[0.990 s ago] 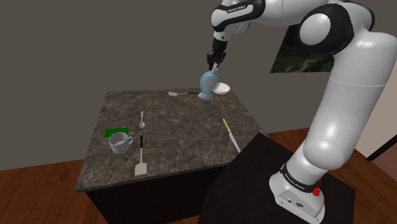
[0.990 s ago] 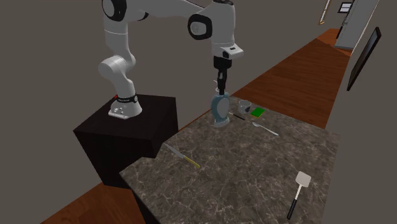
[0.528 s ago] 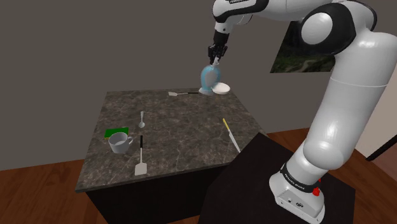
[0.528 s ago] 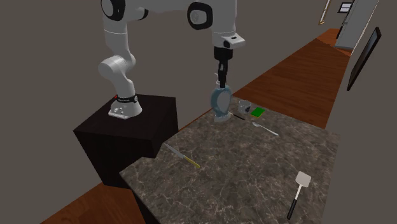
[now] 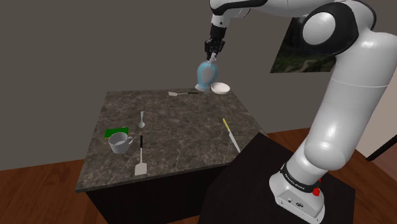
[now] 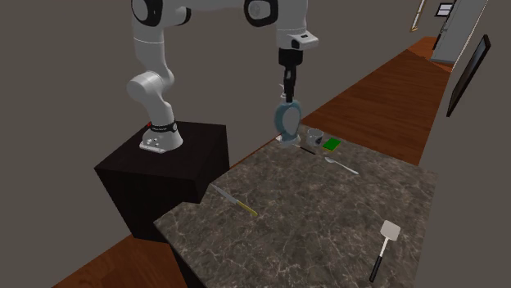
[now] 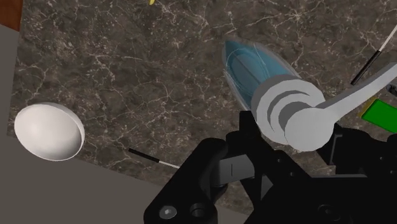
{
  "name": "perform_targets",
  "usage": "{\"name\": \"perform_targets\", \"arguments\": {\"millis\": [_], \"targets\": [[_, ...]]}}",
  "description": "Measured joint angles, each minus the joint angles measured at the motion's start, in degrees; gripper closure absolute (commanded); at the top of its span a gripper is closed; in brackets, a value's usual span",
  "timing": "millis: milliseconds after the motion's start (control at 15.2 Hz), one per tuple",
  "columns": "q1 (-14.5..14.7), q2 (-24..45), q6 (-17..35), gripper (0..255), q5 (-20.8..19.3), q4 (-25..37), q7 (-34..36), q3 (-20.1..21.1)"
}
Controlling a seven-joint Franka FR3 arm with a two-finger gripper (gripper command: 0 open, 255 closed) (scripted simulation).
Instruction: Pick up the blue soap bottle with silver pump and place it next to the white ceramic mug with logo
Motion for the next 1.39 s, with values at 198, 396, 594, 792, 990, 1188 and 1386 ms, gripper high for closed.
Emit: {"name": "perform_targets", "arguments": {"millis": [198, 396, 594, 792, 990, 1188, 1386], "targets": [[2.45, -1.21, 0.43, 255, -0.77, -1.33, 3.82, 1.35], [4.83, -1.69, 1.11, 255, -1.37, -2.16, 7.66, 2.78], [7.0, -0.83, 0.85, 255, -1.78, -0.8, 11.34, 4.16], [9.35, -0.76, 1.53, 255, -2.36, -1.17, 15.14, 5.56], [11.77, 0.57, 0.96, 255, -2.85, 0.97, 19.15, 7.03], [13.91, 2.4, 0.36, 255, -3.3, 3.65, 22.7, 8.27], [16.19, 4.59, -0.68, 255, -3.83, 7.01, 26.33, 9.47]]}}
